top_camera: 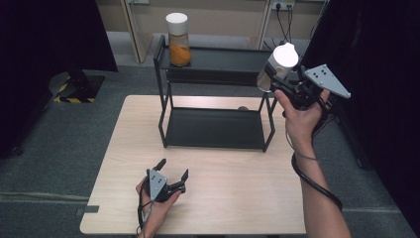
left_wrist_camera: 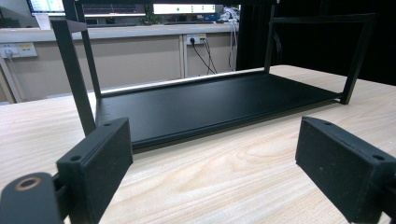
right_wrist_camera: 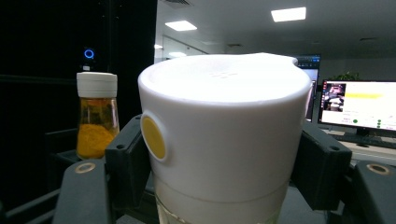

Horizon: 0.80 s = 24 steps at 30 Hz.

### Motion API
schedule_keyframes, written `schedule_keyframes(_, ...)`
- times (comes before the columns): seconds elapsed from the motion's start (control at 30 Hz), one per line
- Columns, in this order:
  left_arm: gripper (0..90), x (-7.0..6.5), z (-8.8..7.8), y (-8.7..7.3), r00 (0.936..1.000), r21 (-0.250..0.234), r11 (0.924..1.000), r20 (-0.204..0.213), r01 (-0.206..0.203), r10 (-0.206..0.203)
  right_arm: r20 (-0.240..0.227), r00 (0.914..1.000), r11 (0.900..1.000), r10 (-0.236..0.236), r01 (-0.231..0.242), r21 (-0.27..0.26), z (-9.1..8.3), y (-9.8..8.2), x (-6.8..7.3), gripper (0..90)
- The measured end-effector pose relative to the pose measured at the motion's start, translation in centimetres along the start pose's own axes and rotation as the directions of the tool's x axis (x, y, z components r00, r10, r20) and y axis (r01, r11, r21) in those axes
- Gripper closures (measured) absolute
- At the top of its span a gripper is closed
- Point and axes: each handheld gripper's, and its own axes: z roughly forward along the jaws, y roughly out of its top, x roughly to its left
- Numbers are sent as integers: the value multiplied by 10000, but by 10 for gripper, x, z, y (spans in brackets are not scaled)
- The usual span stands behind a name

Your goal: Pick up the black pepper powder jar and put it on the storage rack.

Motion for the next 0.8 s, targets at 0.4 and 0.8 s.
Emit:
schedule_keyframes(0.4,106,0,0,0,10000,-6,10000,3,-27,27,255,9997,9998,21,-26,197,22,15,-3,306)
schedule_keyframes(0.8,106,0,0,-1,10000,-65,10000,10,52,-52,561,9984,9978,42,-79,665,49,26,-8,306)
